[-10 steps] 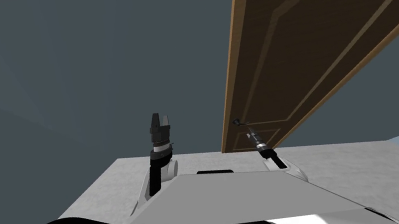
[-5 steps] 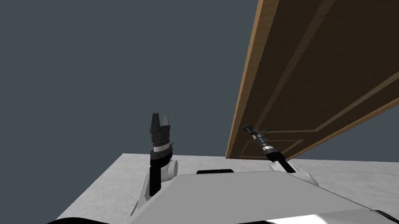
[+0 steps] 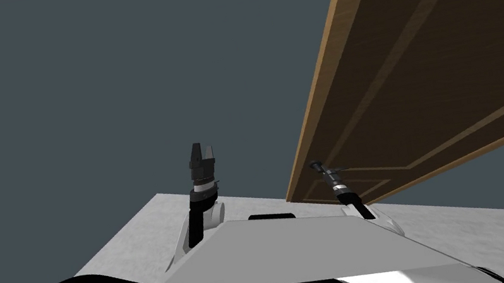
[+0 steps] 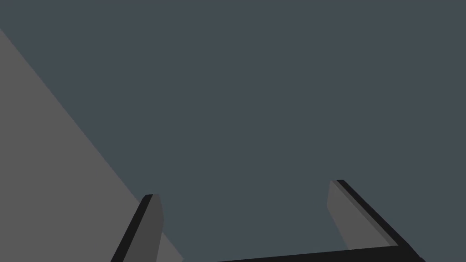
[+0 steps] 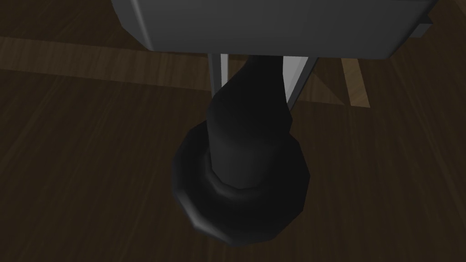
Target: Pull the door open
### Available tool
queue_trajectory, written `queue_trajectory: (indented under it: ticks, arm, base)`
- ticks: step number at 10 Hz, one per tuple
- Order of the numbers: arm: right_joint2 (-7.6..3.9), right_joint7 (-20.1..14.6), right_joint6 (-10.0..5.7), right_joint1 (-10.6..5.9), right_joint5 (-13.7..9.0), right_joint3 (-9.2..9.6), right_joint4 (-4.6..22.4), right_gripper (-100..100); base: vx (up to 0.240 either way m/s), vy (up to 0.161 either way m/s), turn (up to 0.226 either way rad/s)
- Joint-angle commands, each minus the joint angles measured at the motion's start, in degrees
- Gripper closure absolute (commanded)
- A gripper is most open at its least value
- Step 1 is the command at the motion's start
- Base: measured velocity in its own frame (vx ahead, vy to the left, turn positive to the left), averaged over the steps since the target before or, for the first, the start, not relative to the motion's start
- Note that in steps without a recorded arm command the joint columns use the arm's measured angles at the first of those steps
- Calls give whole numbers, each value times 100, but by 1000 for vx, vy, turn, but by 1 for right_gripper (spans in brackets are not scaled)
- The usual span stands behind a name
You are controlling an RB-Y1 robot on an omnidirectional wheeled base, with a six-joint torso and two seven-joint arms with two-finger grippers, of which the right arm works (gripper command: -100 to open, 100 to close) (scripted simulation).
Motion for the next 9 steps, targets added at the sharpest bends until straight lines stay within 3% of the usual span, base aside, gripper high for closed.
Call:
queue_trajectory:
  ticks: [1,3,9]
  arm:
    - [4,9,-2,8,5,5,1,100]
    - [4,9,-2,8,5,5,1,100]
    - [-361,-421,-466,363,128,313,-70,100]
  base:
    - [-12,-2,1]
    - [-3,1,-3]
    - [-173,-63,118]
